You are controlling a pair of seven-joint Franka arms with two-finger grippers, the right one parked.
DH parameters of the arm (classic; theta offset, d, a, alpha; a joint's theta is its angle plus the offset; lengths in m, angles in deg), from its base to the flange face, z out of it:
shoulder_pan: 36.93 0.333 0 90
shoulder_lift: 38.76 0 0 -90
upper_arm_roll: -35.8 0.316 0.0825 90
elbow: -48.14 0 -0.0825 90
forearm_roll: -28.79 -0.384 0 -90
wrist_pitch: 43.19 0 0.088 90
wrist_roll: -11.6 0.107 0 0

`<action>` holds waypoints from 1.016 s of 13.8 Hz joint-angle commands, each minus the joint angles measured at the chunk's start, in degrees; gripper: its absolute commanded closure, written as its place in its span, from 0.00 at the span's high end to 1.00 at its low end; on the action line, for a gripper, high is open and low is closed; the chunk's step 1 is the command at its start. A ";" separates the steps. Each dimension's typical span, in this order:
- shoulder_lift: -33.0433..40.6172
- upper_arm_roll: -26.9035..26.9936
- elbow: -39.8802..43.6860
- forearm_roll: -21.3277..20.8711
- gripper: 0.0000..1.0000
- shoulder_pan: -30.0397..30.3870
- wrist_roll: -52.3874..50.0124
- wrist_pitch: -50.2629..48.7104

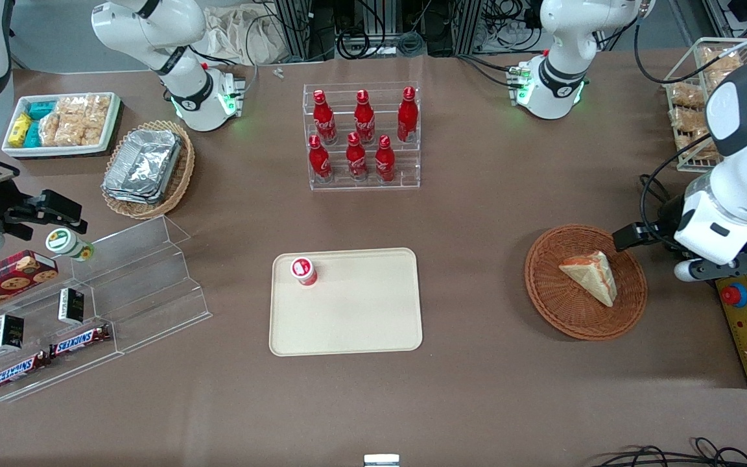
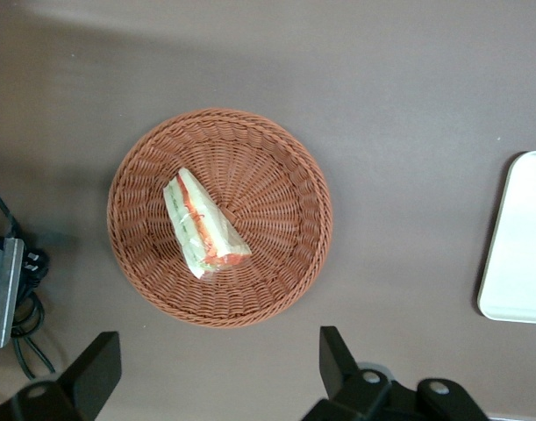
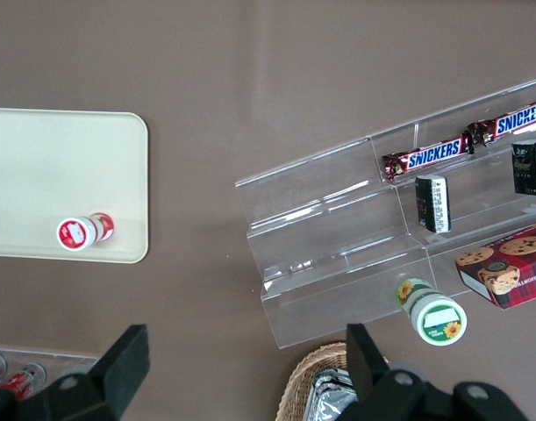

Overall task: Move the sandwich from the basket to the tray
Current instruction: 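Move the left gripper down over the wrapped sandwich in the wicker basket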

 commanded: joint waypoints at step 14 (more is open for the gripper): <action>-1.51 -0.67 -15.24 -7.13 0.95 -1.36 -29.42 15.10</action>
